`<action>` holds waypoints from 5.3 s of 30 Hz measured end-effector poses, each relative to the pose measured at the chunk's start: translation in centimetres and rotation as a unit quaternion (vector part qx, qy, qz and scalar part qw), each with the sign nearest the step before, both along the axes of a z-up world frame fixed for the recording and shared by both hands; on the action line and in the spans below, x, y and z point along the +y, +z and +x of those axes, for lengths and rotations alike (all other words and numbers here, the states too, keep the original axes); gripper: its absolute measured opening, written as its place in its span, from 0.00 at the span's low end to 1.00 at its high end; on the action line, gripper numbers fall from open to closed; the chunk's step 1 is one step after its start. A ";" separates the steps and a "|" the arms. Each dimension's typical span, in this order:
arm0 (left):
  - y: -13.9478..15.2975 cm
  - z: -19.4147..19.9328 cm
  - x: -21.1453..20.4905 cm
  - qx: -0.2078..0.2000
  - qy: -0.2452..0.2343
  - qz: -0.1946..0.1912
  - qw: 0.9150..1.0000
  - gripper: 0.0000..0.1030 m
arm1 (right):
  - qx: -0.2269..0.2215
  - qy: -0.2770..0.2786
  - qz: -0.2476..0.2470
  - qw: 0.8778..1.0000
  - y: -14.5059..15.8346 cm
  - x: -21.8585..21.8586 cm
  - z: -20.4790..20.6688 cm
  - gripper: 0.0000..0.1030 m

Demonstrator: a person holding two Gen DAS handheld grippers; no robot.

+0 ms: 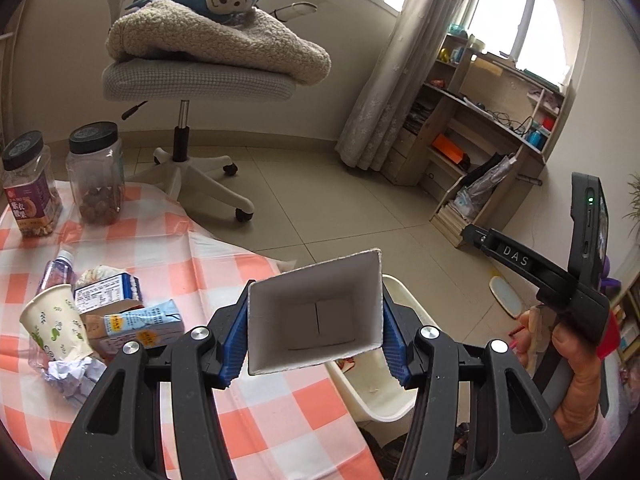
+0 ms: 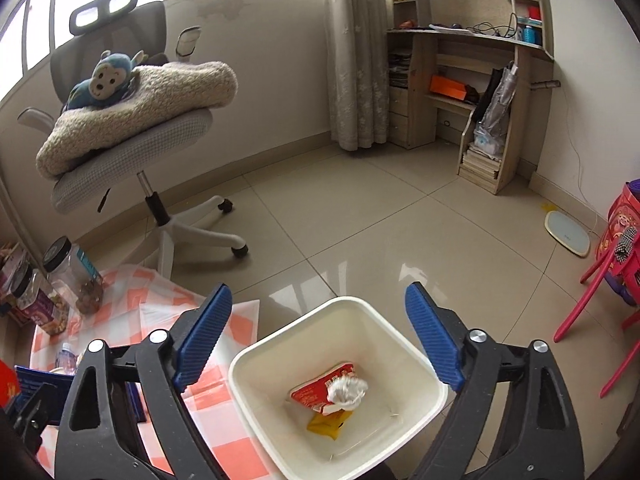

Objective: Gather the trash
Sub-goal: 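Move both tools over the white bin and release the box and tissue, then grasp the crumpled white paper with the left tool, then grasp the blue milk carton with the right tool while the left tool holds the paper, then lift the carton and paper toward the white bin with both tools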

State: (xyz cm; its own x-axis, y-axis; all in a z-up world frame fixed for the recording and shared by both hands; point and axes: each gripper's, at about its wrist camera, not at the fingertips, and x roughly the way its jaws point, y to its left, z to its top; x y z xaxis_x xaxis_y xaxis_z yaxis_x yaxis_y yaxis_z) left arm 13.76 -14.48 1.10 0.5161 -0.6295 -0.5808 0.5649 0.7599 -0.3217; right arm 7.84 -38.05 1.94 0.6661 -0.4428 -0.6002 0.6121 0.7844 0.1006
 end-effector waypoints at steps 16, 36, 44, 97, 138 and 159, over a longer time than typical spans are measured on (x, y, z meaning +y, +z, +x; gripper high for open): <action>-1.5 0.6 -11.9 0.029 -0.047 0.000 0.998 0.76 | -0.060 -0.070 -0.002 0.996 2.2 -4.9 -4.0 0.93; -0.2 0.4 1.4 -0.053 0.183 0.081 0.978 0.93 | -0.006 0.036 -0.147 0.988 0.4 6.7 0.2 0.93; -1.5 0.8 5.5 -0.045 0.248 0.119 0.960 0.93 | 0.009 0.089 -0.140 0.986 -0.4 10.8 2.0 0.93; -0.9 1.3 25.9 0.087 0.228 0.028 0.969 0.19 | 0.220 0.514 -0.246 0.792 -11.2 30.0 14.8 0.90; -2.2 1.9 27.1 0.109 0.237 0.036 0.965 0.20 | 0.280 0.495 -0.064 0.820 -15.5 30.0 18.8 0.29; 0.2 -0.2 24.4 -0.008 0.274 0.063 0.960 0.20 | 0.031 0.441 -0.018 0.897 -1.8 28.3 9.1 0.29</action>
